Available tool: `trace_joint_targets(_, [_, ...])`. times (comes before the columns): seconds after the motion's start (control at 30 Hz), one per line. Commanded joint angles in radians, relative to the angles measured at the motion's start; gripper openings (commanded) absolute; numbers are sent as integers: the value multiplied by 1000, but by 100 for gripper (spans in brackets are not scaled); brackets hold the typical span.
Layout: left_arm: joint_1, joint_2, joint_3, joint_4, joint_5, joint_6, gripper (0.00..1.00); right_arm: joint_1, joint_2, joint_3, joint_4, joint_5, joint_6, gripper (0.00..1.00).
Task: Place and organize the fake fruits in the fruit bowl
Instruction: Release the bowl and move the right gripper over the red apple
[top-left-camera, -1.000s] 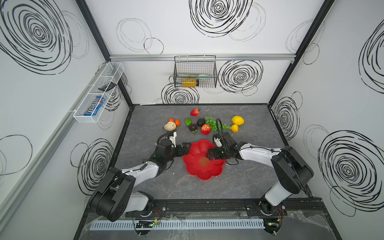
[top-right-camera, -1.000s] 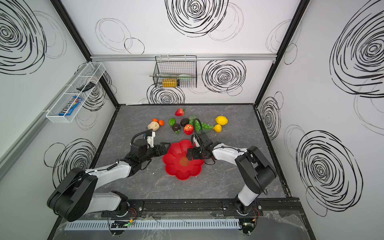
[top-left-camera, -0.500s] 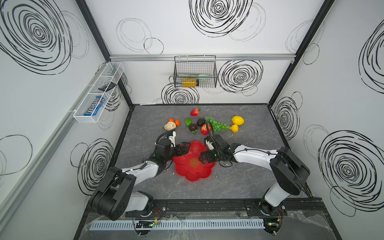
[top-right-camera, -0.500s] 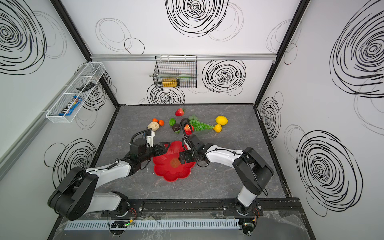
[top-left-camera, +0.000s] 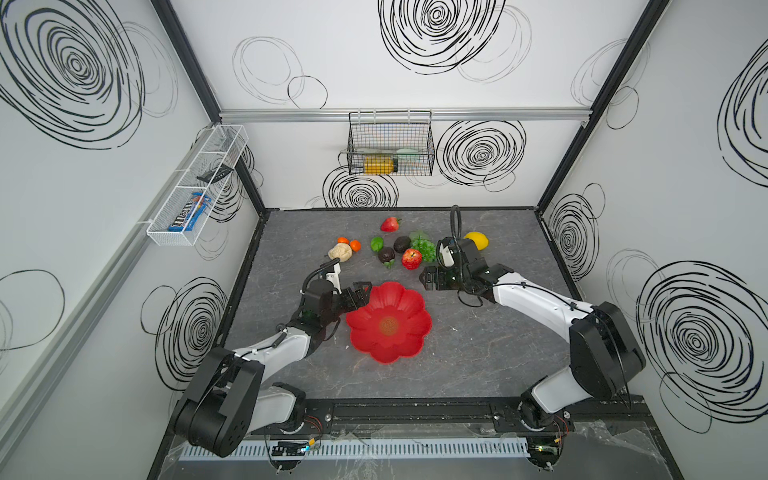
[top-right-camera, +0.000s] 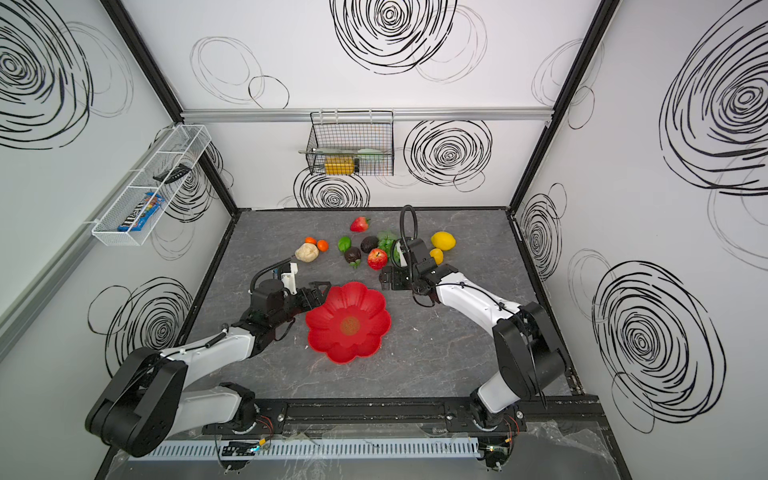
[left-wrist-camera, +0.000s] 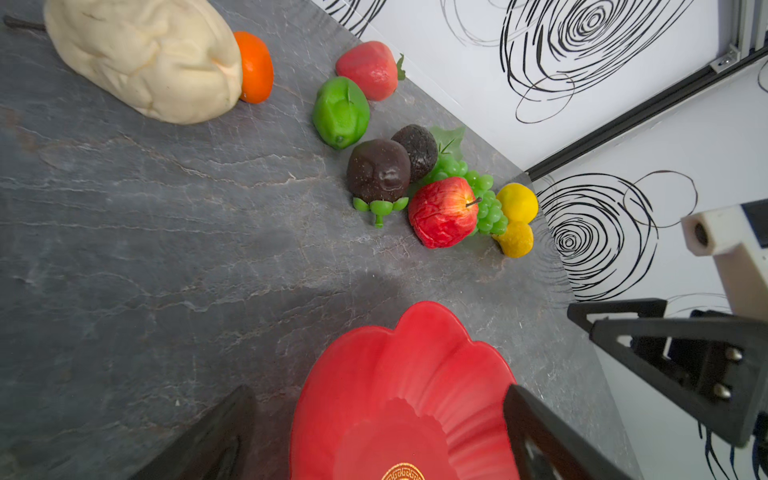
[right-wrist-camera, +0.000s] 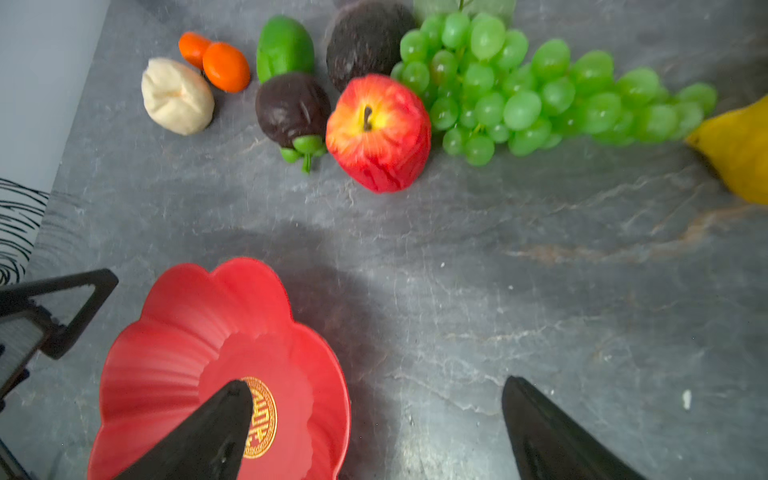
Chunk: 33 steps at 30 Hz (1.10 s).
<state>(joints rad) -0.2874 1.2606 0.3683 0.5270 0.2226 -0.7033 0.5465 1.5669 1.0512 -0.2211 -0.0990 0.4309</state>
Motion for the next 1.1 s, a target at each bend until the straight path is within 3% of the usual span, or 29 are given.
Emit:
trace_joint_targets(0.0, [32, -25, -30, 53, -13, -25, 96, 7, 94, 98, 12, 30, -29, 99])
trace_joint_targets(0.37, [53, -3, -32, 94, 16, -38, 96, 32, 413, 450, -141, 177, -42, 100])
trace_joint_targets(0.73, [59, 10, -30, 103, 31, -44, 96, 53, 580, 618, -187, 248, -80, 100])
trace_joint_targets(1.07, [63, 16, -31, 108, 38, -46, 96, 67, 653, 691, -217, 294, -107, 94])
